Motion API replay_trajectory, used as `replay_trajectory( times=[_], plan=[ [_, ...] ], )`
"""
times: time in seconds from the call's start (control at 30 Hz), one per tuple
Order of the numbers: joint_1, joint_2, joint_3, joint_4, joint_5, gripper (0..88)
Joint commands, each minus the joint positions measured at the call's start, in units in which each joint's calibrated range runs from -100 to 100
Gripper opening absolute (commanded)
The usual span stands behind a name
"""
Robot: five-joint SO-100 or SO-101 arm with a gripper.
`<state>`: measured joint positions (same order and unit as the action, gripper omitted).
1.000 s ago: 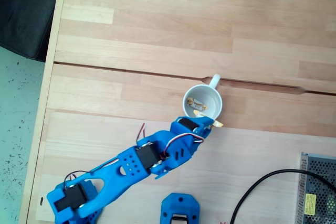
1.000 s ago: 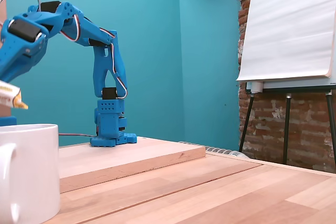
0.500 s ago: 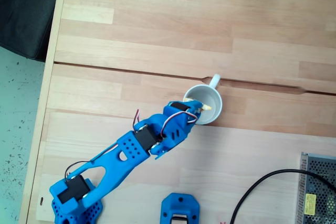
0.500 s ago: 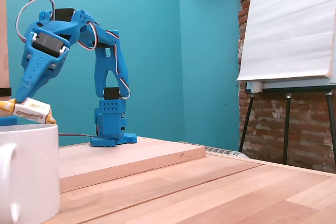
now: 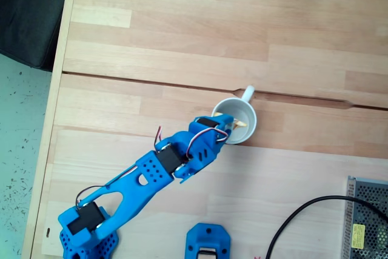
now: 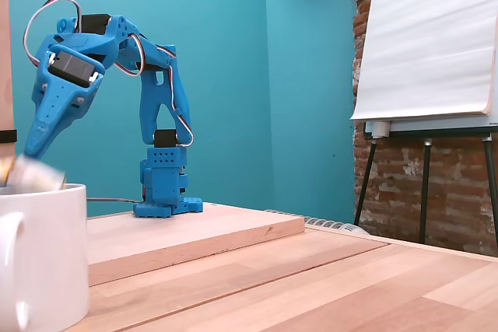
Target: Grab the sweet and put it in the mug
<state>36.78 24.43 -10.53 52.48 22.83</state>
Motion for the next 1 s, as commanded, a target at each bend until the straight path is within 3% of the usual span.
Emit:
replay_trajectory(
  times=[0.0, 0.27, 0.5, 0.67, 0.97],
  plan=[
    [0.2, -0.7, -0.5, -0.7, -0.1, 14.5],
    [0.2, -1.9, -0.5, -0.7, -0.6, 13.5],
    [-0.5, -8.9, 4.3, -0.7, -0.7, 4.0],
    [-2.0, -21.3, 19.5, -0.7, -0.7, 3.8],
    [-14.6, -52.7, 56.6, -1.6, -3.6, 3.3]
  ],
)
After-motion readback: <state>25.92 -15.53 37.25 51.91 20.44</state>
